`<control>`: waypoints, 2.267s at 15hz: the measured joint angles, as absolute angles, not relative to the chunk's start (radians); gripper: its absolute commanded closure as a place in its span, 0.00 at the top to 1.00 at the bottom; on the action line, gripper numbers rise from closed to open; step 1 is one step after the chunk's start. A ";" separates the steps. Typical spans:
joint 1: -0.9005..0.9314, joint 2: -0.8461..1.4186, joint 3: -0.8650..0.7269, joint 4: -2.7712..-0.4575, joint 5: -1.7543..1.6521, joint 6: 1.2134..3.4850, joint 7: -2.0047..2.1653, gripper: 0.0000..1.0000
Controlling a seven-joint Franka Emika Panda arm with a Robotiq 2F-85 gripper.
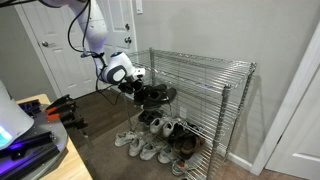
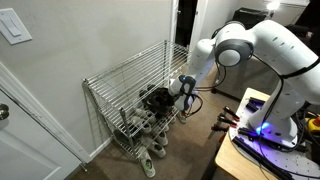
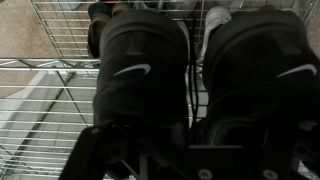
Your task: Move the black shoes to the rack above them
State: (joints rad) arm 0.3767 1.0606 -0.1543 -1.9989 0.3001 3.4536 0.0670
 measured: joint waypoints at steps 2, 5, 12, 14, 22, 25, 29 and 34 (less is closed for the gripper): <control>0.359 1.061 -0.133 -1.992 0.290 3.454 0.067 0.68; 0.333 1.061 -0.114 -1.986 0.261 3.454 0.067 0.46; 0.313 1.061 -0.107 -1.979 0.247 3.454 0.067 0.06; 0.313 1.060 -0.107 -1.979 0.247 3.454 0.067 0.08; 0.371 1.025 -0.160 -2.033 0.255 3.452 0.067 0.08; 0.418 0.978 -0.195 -2.108 0.271 3.452 0.067 0.07; 0.453 0.890 -0.208 -2.206 0.276 3.452 0.067 0.07; 0.508 0.790 -0.244 -2.344 0.286 3.452 0.067 0.07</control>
